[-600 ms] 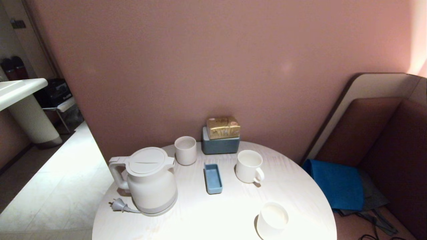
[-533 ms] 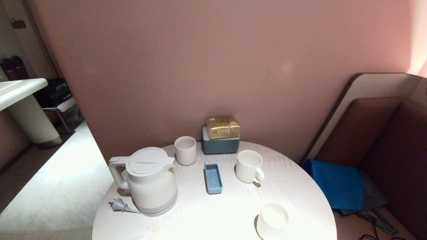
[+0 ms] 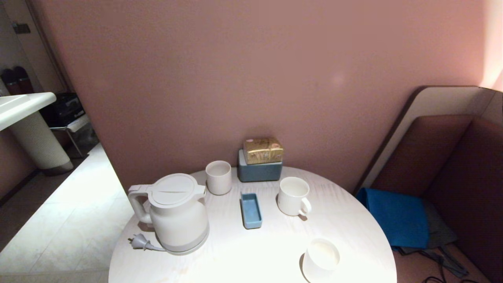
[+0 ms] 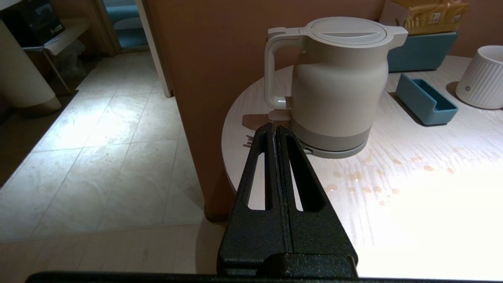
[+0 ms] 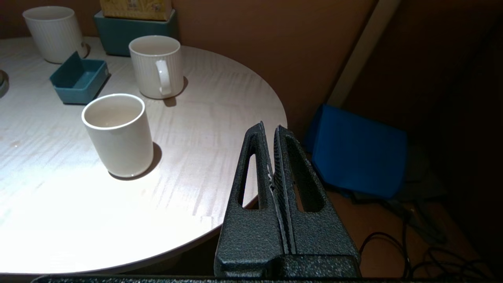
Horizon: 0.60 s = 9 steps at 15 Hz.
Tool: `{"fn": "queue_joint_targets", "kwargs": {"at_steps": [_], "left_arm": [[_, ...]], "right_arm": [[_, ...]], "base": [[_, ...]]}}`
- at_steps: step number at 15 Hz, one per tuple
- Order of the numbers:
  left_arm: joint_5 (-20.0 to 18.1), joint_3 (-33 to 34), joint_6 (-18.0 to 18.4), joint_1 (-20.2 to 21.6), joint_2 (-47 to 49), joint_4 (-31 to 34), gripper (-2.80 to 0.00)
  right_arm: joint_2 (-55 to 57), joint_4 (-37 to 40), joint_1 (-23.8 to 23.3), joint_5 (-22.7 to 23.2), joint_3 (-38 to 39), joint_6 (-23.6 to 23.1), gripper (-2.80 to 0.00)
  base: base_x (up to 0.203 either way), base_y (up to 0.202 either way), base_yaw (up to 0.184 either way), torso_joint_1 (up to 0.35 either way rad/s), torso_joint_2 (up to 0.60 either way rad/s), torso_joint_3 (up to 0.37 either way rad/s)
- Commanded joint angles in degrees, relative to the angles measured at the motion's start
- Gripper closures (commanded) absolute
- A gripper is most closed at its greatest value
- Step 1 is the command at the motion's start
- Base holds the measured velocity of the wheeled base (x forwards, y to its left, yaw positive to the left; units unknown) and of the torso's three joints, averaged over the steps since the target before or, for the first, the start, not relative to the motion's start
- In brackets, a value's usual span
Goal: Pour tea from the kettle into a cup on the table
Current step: Pick up the kettle
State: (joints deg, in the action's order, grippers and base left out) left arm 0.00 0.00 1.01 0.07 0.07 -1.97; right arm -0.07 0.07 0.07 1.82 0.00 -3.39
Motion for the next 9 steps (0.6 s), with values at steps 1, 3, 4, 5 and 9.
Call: {"fn": "queue_joint_targets", "kwargs": {"at_steps": [1, 3, 4, 5, 9], "left_arm": [[-0.08, -1.79, 0.11, 0.06, 0.24, 0.19, 0.0], [-1.02, -9.59, 0.12, 0.04, 4.73, 2.0, 0.0], [-1.46, -12.57, 0.17, 0.03, 8.96, 2.38, 0.0], [-1.82, -15.07, 0.38, 0.02, 13.43, 1.93, 0.0], [-2.54, -19.38, 2.42, 0.02, 27.22, -7.68, 0.0]], "right_arm": [[0.07, 0.01, 0.01, 0.03, 0.0, -0.04, 0.0], [0.07, 0.01, 0.01, 0.03, 0.0, -0.04, 0.0], [0.07, 0.01, 0.01, 0.03, 0.0, -0.04, 0.0], [0.07, 0.01, 0.01, 0.03, 0.0, -0.04, 0.0], [0.07, 0.01, 0.01, 0.03, 0.0, -0.04, 0.0]], "base": [[0.0, 0.0, 0.0, 0.0, 0.0, 0.0], [0.0, 0.0, 0.0, 0.0, 0.0, 0.0], [0.0, 0.0, 0.0, 0.0, 0.0, 0.0], [0.0, 0.0, 0.0, 0.0, 0.0, 0.0], [0.0, 0.0, 0.0, 0.0, 0.0, 0.0]]}}
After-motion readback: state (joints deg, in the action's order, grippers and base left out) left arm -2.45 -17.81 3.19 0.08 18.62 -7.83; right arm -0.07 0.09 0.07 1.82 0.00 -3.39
